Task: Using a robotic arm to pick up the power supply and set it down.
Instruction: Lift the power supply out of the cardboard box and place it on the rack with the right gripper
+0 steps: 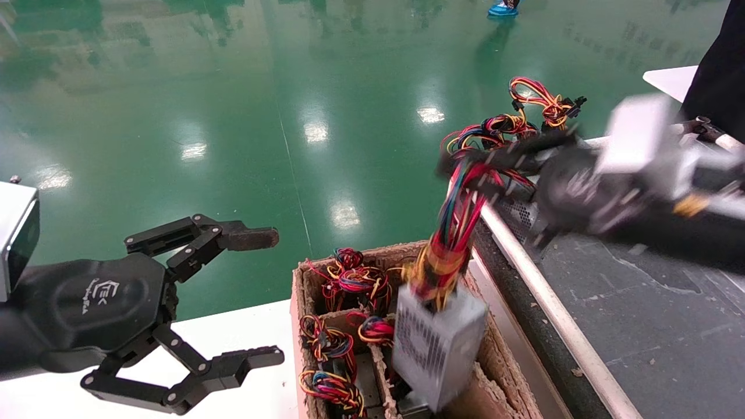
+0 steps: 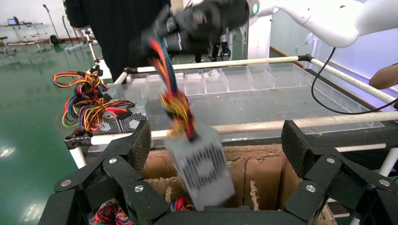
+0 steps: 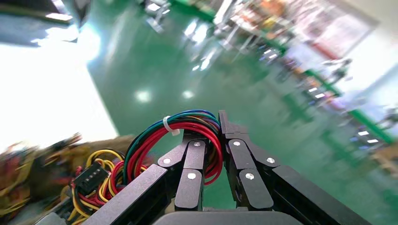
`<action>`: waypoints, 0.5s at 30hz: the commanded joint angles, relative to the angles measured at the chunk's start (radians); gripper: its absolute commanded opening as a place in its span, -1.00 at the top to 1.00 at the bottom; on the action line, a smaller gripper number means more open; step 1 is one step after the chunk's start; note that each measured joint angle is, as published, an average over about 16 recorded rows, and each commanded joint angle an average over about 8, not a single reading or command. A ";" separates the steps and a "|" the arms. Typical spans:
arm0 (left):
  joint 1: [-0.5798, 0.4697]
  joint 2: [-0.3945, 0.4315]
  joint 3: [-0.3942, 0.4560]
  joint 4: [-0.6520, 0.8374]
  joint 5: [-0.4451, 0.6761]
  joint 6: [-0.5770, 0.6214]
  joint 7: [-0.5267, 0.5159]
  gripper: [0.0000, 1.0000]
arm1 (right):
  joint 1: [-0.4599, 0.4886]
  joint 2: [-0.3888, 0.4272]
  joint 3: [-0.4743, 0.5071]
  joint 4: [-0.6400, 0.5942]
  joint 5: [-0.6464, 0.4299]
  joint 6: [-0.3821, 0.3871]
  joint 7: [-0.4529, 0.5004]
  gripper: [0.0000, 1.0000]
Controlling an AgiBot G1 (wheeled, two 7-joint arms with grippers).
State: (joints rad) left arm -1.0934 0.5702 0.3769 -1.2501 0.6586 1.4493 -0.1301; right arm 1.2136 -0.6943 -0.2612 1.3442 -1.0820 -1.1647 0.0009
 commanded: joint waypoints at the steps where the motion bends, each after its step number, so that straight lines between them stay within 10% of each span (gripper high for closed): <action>1: 0.000 0.000 0.000 0.000 0.000 0.000 0.000 -1.00 | 0.002 0.015 0.034 -0.001 0.044 0.008 0.001 1.00; 15: 0.000 0.000 0.000 0.000 0.000 0.000 0.000 -1.00 | 0.015 0.129 0.131 -0.068 0.030 0.118 -0.010 1.00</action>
State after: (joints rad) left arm -1.0934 0.5701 0.3770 -1.2501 0.6586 1.4493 -0.1301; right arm 1.2237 -0.5668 -0.1354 1.2639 -1.0537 -1.0532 -0.0147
